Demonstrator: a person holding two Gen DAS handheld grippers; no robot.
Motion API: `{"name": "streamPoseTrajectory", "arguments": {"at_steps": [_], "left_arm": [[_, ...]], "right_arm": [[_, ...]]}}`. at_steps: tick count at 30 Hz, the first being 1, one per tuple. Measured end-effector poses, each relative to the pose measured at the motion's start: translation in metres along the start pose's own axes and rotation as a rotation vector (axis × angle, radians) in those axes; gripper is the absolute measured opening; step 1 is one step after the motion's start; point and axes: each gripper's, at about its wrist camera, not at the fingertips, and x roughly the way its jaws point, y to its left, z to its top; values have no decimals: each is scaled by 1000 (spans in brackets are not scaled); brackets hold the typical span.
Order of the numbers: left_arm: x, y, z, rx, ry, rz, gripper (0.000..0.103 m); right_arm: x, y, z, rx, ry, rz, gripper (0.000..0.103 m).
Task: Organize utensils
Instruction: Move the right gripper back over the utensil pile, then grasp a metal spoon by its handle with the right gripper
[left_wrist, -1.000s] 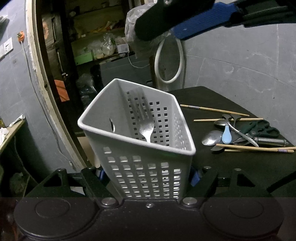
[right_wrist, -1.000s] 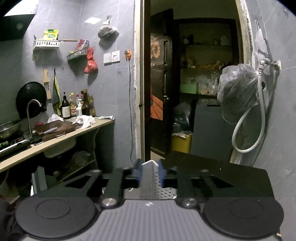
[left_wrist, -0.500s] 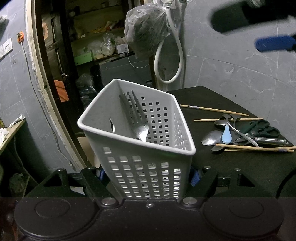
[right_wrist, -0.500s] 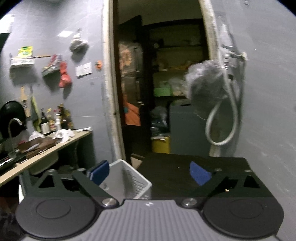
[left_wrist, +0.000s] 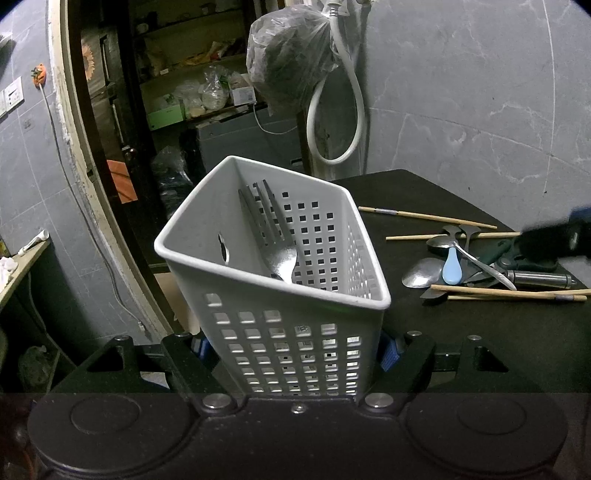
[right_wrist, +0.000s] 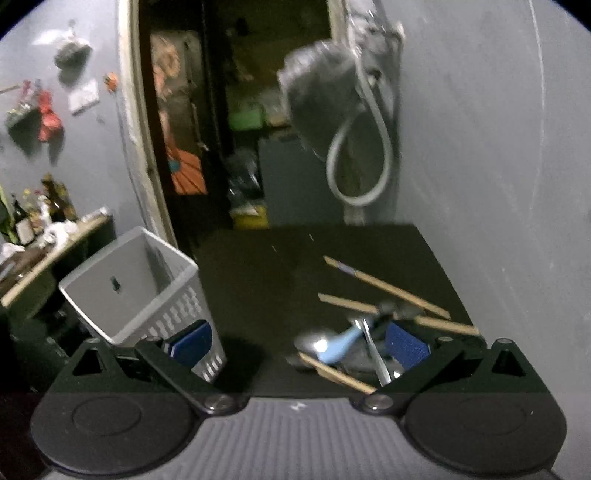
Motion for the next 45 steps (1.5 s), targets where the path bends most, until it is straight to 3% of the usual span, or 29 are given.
{"name": "streamPoseTrajectory", "arguments": {"at_steps": [5, 10, 20, 25, 30, 37, 43, 45], "left_arm": [[1, 0, 0, 0, 1, 0, 80], [1, 0, 0, 2, 1, 1, 80], [1, -1, 0, 1, 3, 0, 80], [2, 0, -1, 2, 3, 1, 80], [2, 0, 0, 1, 3, 0, 80], [2, -1, 0, 1, 3, 1, 80], [2, -1, 0, 2, 3, 1, 80], [2, -1, 0, 1, 4, 1, 80]], "right_arm": [[17, -10, -14, 40, 92, -15, 103], [38, -18, -24, 29, 129, -33, 103], [104, -57, 1, -55, 143, -30, 102], [134, -72, 11, -62, 171, -4, 85], [150, -79, 16, -49, 186, 18, 80], [163, -88, 19, -39, 207, 61, 44], [171, -86, 27, -50, 224, 111, 22], [173, -85, 29, -51, 233, 120, 21]]}}
